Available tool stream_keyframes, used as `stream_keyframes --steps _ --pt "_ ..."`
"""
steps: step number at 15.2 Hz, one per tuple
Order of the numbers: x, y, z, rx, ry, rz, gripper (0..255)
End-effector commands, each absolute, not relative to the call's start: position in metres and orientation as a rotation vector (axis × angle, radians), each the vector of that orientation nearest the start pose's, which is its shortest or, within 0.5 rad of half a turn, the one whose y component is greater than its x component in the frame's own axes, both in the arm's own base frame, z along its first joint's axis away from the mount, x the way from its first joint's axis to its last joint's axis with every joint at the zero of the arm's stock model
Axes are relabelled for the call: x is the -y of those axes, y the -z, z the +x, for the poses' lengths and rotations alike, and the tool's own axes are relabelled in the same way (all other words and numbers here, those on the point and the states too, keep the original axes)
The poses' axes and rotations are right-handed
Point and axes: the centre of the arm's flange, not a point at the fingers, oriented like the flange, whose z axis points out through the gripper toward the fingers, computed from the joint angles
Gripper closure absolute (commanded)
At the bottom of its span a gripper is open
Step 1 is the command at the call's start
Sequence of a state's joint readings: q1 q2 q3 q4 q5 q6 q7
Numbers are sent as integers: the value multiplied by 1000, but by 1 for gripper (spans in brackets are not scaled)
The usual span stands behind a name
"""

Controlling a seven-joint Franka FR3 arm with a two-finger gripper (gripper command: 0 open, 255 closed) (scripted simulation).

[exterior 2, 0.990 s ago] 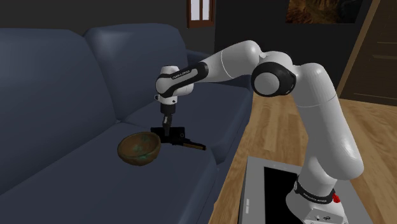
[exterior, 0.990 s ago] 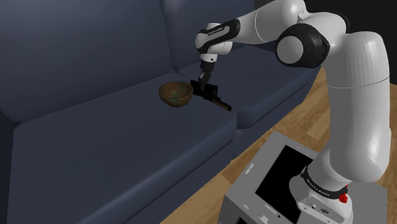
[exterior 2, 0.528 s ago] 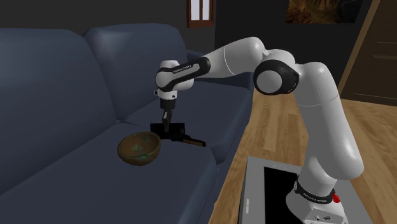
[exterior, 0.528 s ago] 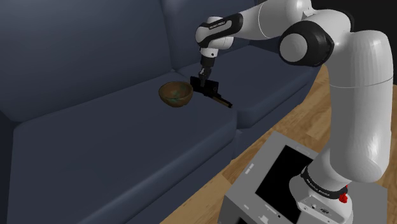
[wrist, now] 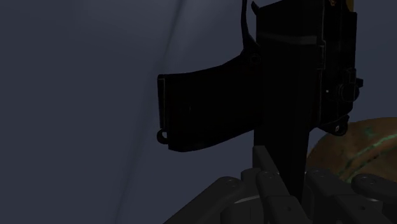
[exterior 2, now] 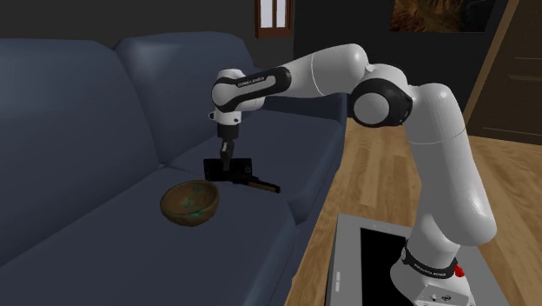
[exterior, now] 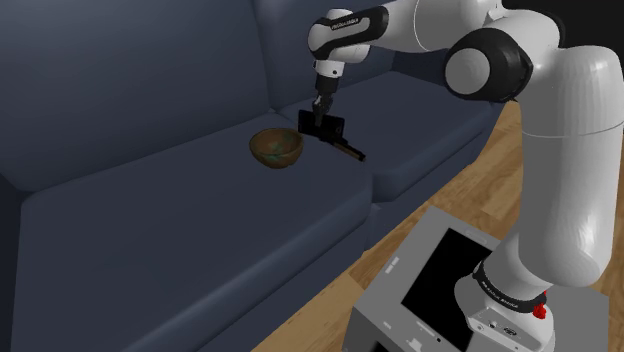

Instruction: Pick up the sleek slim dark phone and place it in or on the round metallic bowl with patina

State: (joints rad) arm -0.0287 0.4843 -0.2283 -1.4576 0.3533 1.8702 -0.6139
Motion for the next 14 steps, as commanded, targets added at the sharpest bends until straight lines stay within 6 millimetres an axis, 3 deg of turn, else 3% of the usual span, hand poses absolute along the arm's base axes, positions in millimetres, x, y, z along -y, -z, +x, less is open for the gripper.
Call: stream_keyframes --steps 1,14 --pt "124 -419 679 384 65 -2885 255" --pt "124 -487 679 384 65 -2885 255"
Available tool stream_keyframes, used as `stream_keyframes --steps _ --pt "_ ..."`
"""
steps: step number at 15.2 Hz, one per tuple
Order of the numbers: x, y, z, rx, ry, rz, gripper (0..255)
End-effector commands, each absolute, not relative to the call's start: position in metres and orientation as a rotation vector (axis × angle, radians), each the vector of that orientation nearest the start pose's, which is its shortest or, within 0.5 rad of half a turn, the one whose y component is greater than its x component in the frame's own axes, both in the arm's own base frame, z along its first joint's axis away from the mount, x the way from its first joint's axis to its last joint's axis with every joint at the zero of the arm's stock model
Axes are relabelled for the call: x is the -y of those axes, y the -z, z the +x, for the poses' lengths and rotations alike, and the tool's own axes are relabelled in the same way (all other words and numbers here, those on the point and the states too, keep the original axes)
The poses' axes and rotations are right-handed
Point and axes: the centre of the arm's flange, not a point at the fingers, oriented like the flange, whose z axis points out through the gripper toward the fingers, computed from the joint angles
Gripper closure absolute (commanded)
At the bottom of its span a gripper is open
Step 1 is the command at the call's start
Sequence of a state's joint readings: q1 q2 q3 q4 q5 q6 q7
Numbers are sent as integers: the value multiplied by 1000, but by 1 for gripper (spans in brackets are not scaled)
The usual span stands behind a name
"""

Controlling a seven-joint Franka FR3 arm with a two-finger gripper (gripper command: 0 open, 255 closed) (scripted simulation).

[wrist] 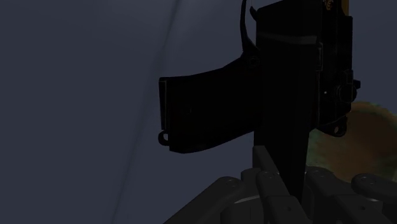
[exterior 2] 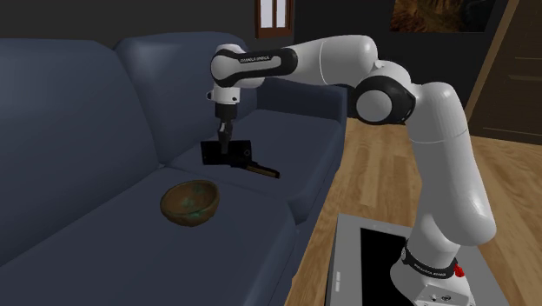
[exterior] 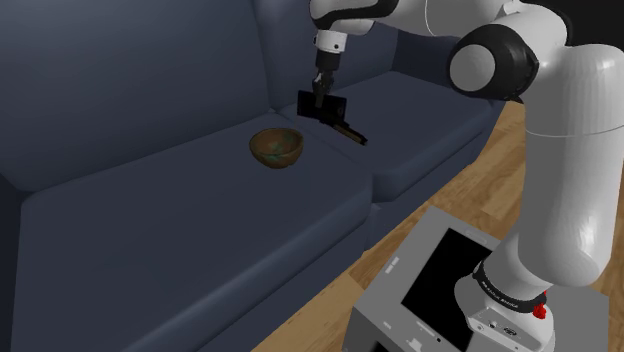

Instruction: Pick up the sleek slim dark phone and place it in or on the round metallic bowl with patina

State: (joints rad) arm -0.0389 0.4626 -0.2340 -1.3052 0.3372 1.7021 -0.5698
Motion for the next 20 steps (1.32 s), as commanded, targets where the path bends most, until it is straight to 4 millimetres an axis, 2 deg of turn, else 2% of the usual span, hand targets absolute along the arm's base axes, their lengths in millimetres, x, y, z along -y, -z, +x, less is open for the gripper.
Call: stream_keyframes --steps 1,6,19,20 --pt "124 -493 679 384 65 -2885 255" --pt "124 -518 679 384 65 -2885 255" --pt "-37 -536 733 384 65 -2885 255" --pt "-37 -531 734 384 65 -2885 255"
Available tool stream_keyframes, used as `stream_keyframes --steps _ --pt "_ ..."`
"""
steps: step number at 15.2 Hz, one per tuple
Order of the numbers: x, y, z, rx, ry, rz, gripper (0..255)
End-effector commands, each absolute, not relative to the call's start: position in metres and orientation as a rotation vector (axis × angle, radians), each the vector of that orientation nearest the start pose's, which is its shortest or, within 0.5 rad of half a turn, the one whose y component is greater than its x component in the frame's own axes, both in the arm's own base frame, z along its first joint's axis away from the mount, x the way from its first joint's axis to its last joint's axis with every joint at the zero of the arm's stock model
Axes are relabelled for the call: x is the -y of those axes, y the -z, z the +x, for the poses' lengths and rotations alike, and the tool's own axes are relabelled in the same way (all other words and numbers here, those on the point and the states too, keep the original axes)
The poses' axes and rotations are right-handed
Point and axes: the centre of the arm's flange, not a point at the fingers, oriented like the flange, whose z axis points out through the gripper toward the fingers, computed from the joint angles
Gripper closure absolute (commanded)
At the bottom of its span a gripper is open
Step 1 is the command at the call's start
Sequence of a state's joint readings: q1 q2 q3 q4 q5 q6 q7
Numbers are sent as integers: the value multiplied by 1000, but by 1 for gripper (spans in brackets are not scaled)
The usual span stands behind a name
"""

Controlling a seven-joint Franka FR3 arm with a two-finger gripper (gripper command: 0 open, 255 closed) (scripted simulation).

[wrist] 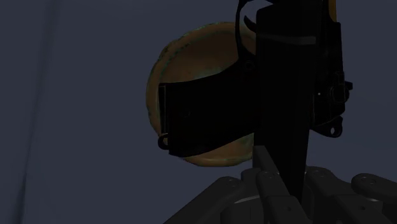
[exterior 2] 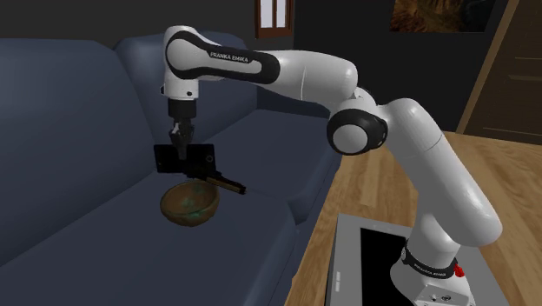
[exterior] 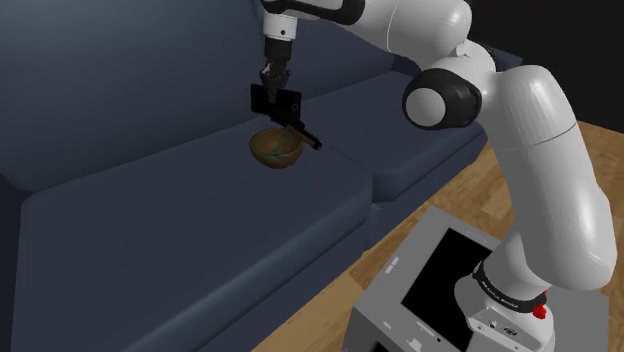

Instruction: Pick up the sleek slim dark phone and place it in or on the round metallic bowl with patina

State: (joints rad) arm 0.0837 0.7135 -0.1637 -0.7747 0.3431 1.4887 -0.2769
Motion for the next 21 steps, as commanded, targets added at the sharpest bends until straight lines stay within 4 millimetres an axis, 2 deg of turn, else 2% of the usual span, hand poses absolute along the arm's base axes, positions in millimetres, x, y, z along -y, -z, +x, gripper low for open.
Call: stream_keyframes --steps 1,16,21 --pt "-37 -526 734 384 65 -2885 255" --pt "-37 -448 734 384 65 -2885 255" --pt "-37 -448 734 384 65 -2885 255"
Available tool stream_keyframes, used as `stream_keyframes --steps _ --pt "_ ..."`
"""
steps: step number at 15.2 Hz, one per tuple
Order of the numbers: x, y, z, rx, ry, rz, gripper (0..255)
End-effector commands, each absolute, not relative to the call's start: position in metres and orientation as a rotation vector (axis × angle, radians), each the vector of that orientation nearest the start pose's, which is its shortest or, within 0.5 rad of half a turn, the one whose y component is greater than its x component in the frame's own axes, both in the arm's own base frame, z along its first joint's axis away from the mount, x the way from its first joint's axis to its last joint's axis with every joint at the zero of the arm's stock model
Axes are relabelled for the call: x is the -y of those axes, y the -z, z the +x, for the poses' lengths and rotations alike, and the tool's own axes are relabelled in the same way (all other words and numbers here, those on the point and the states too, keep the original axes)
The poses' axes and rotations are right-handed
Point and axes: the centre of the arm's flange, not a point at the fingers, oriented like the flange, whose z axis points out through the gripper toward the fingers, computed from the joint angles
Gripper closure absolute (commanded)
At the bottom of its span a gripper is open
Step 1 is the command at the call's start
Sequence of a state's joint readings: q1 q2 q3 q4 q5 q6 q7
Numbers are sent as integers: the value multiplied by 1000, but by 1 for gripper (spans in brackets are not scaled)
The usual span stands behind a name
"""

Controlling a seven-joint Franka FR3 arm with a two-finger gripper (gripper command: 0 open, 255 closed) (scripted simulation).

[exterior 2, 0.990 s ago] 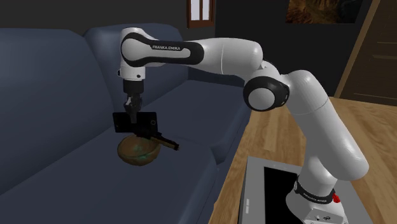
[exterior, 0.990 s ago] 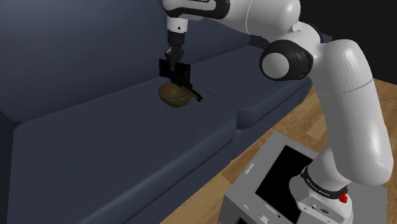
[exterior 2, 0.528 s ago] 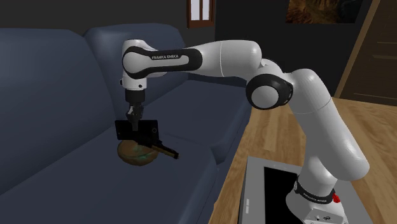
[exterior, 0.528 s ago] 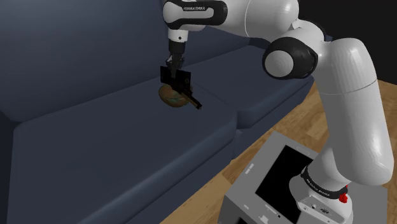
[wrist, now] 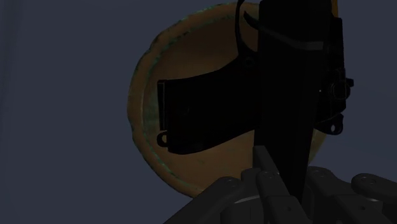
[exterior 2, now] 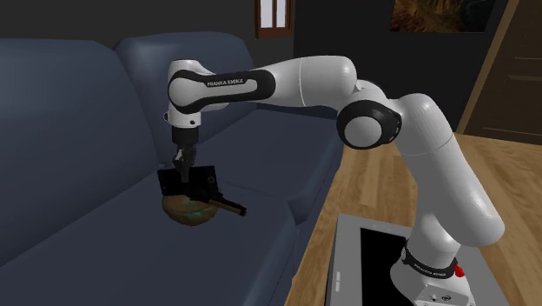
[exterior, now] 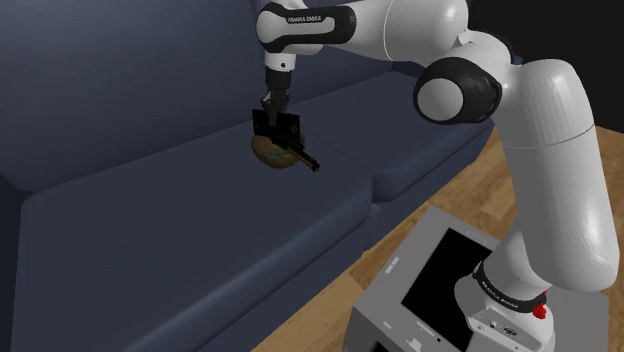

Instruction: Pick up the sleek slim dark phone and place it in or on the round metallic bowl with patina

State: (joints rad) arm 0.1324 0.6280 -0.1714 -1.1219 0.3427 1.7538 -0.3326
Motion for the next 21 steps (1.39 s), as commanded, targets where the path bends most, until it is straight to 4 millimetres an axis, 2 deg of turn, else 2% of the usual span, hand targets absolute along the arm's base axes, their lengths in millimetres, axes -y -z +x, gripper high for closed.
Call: stream_keyframes --steps 1,3,4,9,13,21 --pt "-37 -448 734 384 65 -2885 255" --pt "-37 -448 734 384 65 -2885 255" --pt "-36 -447 734 384 65 -2885 0" --pt "-37 -448 734 384 65 -2885 0" --pt "-25 -496 733 384 65 -2885 0" --pt "-25 -496 733 384 65 -2885 0"
